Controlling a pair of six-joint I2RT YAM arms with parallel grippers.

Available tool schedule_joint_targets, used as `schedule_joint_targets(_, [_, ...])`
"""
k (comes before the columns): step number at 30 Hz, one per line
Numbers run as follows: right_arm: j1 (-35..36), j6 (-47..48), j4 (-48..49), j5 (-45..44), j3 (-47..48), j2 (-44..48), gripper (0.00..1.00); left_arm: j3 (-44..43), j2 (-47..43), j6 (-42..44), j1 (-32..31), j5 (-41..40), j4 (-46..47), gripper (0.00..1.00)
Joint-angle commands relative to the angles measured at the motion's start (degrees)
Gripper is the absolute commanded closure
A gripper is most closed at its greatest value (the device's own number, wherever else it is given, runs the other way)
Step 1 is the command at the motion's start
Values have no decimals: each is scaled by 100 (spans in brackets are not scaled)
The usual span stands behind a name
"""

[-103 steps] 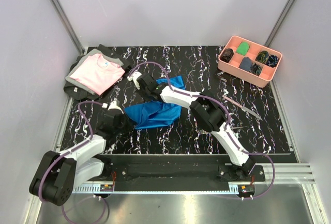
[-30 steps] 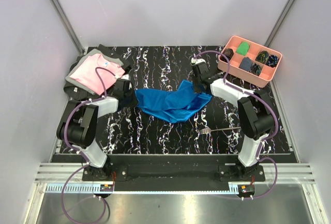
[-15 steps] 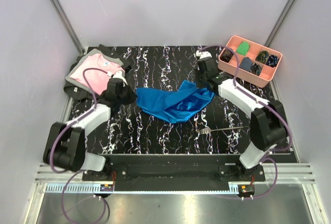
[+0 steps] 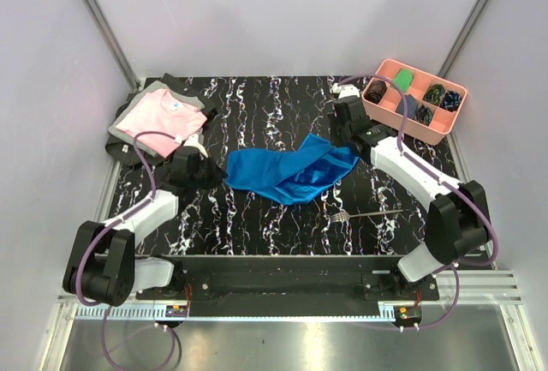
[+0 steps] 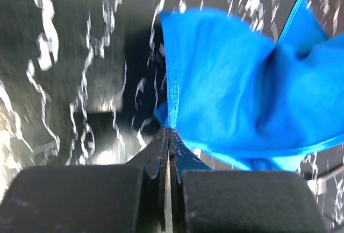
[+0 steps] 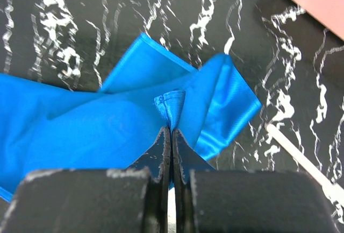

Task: Fold the napkin, place the utensils inside, and roll it up

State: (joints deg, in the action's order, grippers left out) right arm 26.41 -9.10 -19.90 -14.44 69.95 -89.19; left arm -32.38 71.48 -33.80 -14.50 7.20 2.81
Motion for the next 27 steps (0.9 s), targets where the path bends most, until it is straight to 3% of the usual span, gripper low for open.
schedule_joint_targets(1, [30, -74, -154, -384, -122, 314, 100, 241, -90, -241, 0, 519, 633, 100])
schedule_joint_targets(8, [30, -100, -313, -314, 44, 761, 100, 4, -880, -399, 9, 668, 396, 100])
schedule_joint_targets(21, [83, 480, -286, -516, 563, 3072, 100, -1620, -2788, -540, 53, 563, -929, 100])
schedule_joint_targets(27, [83, 497, 74, -262, 712, 3005, 100, -2114, -2904, -540, 53, 528, -879, 100])
